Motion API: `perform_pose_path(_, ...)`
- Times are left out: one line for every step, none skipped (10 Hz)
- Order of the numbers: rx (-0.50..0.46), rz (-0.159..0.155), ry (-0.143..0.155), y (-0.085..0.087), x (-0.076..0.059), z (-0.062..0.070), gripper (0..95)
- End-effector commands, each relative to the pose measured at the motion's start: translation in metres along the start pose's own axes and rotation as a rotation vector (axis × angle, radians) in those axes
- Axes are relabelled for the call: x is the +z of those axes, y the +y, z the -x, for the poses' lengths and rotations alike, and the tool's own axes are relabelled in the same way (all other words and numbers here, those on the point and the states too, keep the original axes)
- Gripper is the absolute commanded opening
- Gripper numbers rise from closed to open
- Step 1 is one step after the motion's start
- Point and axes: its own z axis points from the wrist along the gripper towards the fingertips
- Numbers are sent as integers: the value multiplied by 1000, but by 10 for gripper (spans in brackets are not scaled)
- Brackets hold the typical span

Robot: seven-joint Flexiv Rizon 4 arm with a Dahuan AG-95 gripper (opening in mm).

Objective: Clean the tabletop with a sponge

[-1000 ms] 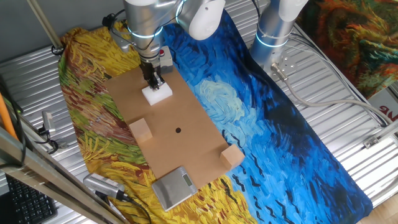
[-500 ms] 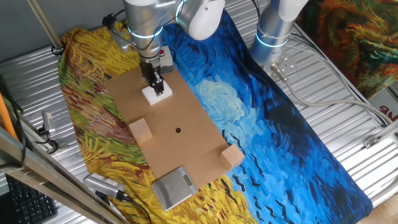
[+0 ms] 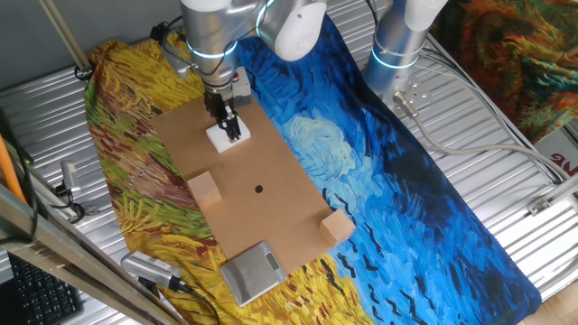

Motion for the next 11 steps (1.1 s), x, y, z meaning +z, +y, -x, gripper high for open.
perform_pose_path(3, -2, 0, 0, 0, -1, 950)
perform_pose_path(3, -2, 1, 0, 0, -1, 950)
perform_pose_path(6, -2, 1, 0, 0, -1, 950)
perform_pose_path(6, -1, 1, 0, 0, -1, 950)
perform_pose_path(7, -1, 1, 0, 0, -1, 950)
perform_pose_path(9, 0, 1, 0, 1, -1, 950)
perform_pose_path(10, 0, 1, 0, 2, -1, 950)
perform_pose_path(11, 1, 1, 0, 4, -1, 950)
perform_pose_path(12, 1, 1, 0, 6, -1, 950)
perform_pose_path(14, 2, 0, 0, 6, -1, 950)
perform_pose_path(16, 2, 1, 0, 7, -1, 950)
